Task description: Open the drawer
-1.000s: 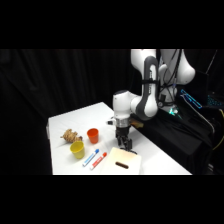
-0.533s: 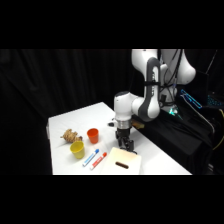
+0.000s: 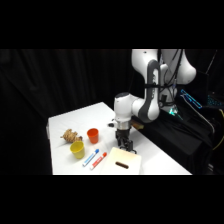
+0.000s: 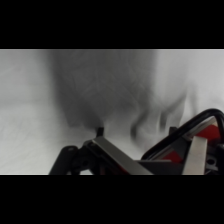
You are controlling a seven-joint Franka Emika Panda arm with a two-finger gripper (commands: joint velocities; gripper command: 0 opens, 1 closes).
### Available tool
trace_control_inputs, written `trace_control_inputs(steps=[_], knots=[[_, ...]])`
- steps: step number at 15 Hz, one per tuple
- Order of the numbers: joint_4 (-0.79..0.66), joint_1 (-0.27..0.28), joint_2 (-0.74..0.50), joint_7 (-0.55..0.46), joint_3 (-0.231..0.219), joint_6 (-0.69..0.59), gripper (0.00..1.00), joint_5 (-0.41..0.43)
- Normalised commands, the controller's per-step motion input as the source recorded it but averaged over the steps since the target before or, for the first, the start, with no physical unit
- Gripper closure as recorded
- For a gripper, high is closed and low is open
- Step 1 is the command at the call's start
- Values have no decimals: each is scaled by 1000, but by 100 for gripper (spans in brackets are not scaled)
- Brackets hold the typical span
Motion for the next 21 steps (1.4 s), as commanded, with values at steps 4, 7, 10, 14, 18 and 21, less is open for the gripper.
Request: trace_control_inputs(steps=[4, 7, 10, 14, 18, 21], knots=[[-212, 115, -157, 200, -191, 177, 0, -164], [-277, 97, -222, 207, -163, 154, 0, -163], [-322, 86, -298, 211, -152, 116, 0, -162], [-332, 92, -369, 209, -163, 60, 0, -166], [-303, 90, -368, 184, -185, 11, 0, -183], [-254, 87, -311, 153, -177, -8, 0, -194]])
